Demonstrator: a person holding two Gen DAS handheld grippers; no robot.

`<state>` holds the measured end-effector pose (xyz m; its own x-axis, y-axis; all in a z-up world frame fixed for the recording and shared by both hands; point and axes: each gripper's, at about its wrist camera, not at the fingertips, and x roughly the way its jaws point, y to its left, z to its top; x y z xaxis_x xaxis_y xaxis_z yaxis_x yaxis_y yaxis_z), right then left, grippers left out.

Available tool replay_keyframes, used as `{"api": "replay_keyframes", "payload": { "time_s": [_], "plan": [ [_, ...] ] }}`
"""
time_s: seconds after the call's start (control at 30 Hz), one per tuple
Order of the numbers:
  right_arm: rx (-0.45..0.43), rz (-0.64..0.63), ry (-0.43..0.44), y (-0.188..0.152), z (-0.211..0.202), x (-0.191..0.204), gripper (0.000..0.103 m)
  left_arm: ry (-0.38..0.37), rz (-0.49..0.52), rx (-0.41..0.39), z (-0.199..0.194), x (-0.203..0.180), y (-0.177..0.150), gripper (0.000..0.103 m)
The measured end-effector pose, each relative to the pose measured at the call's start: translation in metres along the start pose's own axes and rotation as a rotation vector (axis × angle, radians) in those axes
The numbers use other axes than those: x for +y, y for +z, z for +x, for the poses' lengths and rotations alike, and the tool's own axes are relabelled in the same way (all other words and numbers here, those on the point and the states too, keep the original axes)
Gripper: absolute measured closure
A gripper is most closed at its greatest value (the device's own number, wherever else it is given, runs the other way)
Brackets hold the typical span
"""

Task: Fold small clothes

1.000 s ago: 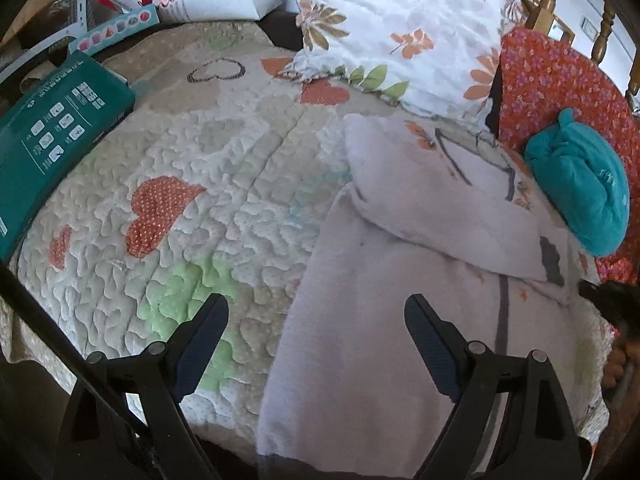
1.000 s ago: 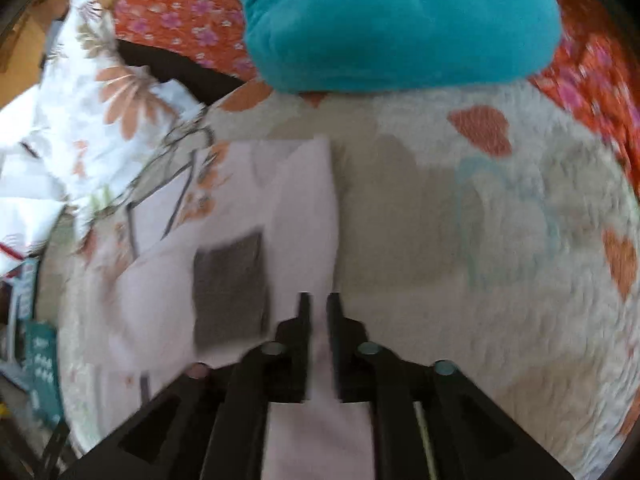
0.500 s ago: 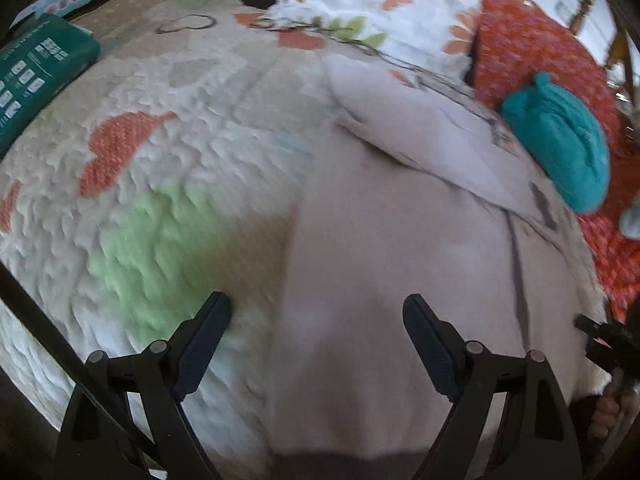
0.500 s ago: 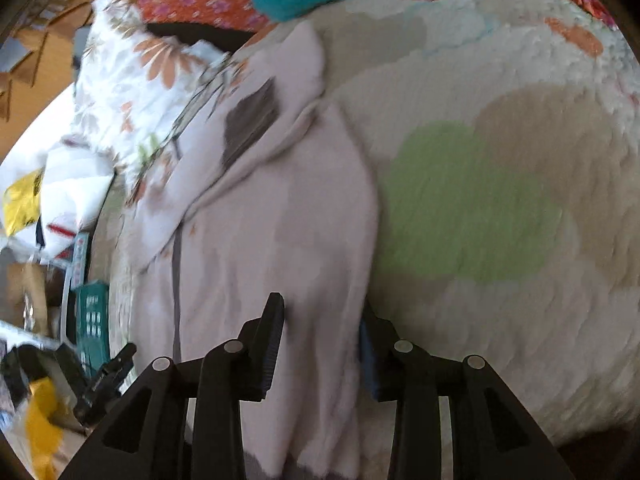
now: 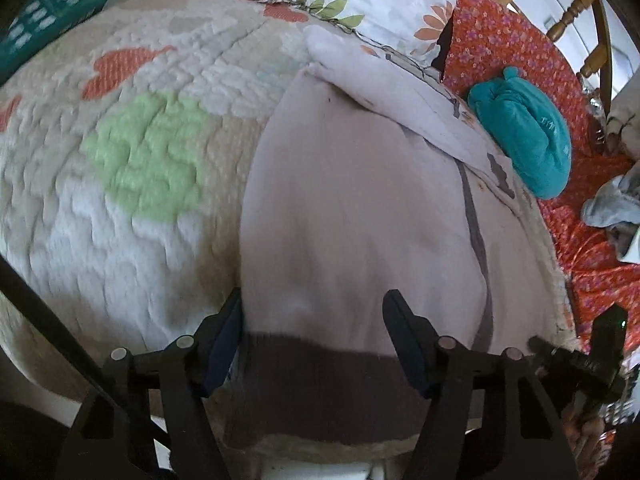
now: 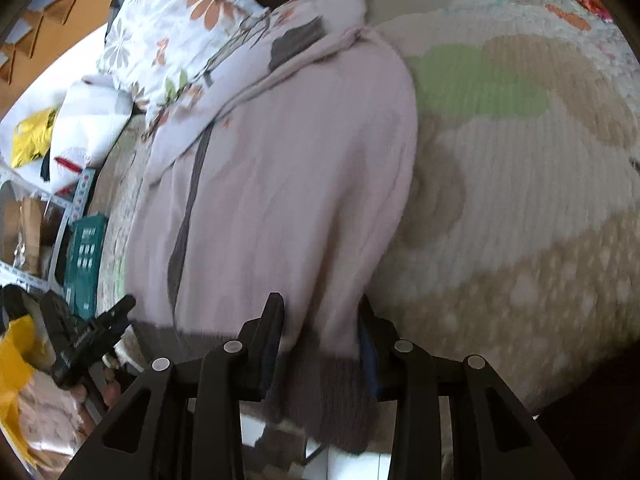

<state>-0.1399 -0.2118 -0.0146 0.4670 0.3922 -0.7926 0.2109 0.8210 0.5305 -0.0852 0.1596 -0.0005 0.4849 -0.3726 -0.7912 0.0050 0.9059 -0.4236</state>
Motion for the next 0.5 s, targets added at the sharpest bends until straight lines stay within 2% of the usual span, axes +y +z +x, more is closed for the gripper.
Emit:
{"api": "replay_keyframes", "payload": {
  "time_s": [0.13, 0.2, 0.23, 0.27, 0.3, 0.33, 0.37, 0.4, 0.5],
  "plan": [
    [0.033, -0.031, 0.006, -0.017, 0.001, -0.001, 0.064, 0.004, -0.007, -0.002, -0.002, -0.002, -0.01, 0.035],
    [0.031, -0.057, -0.005, -0.024, 0.002, 0.003, 0.064, 0.029, -0.006, -0.002, -0.004, -0.004, -0.014, 0.042],
    [0.029, -0.078, -0.019, -0.029, 0.004, 0.009, 0.064, 0.058, -0.003, -0.004, -0.005, -0.004, -0.015, 0.063],
    [0.028, -0.102, -0.034, -0.032, 0.005, 0.014, 0.064, 0.117, -0.005, -0.004, -0.006, -0.003, -0.016, 0.083],
    [0.028, -0.124, -0.049, -0.034, 0.005, 0.019, 0.07, 0.115, -0.016, -0.001, -0.009, 0.0, -0.015, 0.089],
    [0.024, -0.134, -0.065, -0.035, 0.005, 0.025, 0.087, 0.041, -0.067, 0.012, -0.013, 0.008, -0.014, 0.096],
    [0.021, -0.134, -0.059, -0.035, 0.003, 0.028, 0.093, 0.008, -0.107, 0.016, -0.016, 0.013, -0.013, 0.096],
    [0.02, -0.116, -0.029, -0.032, -0.001, 0.026, 0.093, 0.004, -0.139, 0.006, -0.023, 0.017, -0.013, 0.096],
    [0.005, -0.062, 0.05, -0.028, -0.02, 0.019, 0.094, -0.01, -0.15, -0.008, -0.042, 0.016, -0.018, 0.097]
  ]
}}
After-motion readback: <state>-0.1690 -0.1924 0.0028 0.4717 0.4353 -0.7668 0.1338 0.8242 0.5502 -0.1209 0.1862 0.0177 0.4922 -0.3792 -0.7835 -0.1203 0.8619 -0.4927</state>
